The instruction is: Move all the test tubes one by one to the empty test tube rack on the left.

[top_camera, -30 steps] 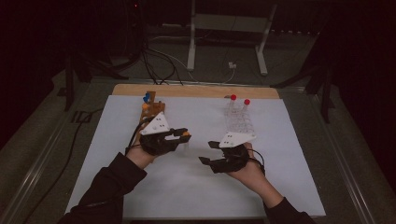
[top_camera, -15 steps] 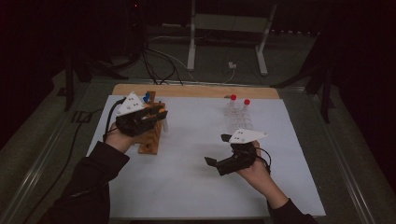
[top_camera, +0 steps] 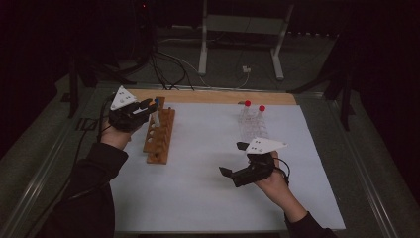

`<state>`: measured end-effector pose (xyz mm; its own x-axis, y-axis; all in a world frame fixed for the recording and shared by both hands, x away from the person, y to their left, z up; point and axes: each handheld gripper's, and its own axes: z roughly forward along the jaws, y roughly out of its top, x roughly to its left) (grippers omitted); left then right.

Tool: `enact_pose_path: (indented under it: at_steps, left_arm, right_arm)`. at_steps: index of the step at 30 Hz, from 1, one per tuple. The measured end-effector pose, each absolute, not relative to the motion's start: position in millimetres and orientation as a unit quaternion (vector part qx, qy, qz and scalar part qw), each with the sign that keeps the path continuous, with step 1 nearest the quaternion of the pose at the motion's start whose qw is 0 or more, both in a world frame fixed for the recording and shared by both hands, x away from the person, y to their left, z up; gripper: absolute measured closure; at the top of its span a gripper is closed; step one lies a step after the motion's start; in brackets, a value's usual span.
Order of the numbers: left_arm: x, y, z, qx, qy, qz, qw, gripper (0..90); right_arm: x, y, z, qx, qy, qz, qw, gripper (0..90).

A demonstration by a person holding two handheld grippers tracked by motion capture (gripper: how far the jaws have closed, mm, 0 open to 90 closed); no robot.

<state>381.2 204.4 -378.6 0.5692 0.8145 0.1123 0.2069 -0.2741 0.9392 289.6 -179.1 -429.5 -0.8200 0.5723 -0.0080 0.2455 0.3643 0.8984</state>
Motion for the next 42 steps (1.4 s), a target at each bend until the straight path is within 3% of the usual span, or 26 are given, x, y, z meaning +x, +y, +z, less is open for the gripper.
enact_pose_path:
  at_steps: [11, 42]
  left_arm:
    - [396, 208, -400, 0.726, 0.377, 0.327, 0.473, 72.2]
    - [402, 205, -450, 0.746, 0.408, 0.304, 0.429, 71.9]
  right_arm:
    - [290, -183, -430, 0.254, 0.808, 0.505, 0.166, 0.0]
    - [289, -187, -431, 0.257, 0.806, 0.505, 0.169, 0.0]
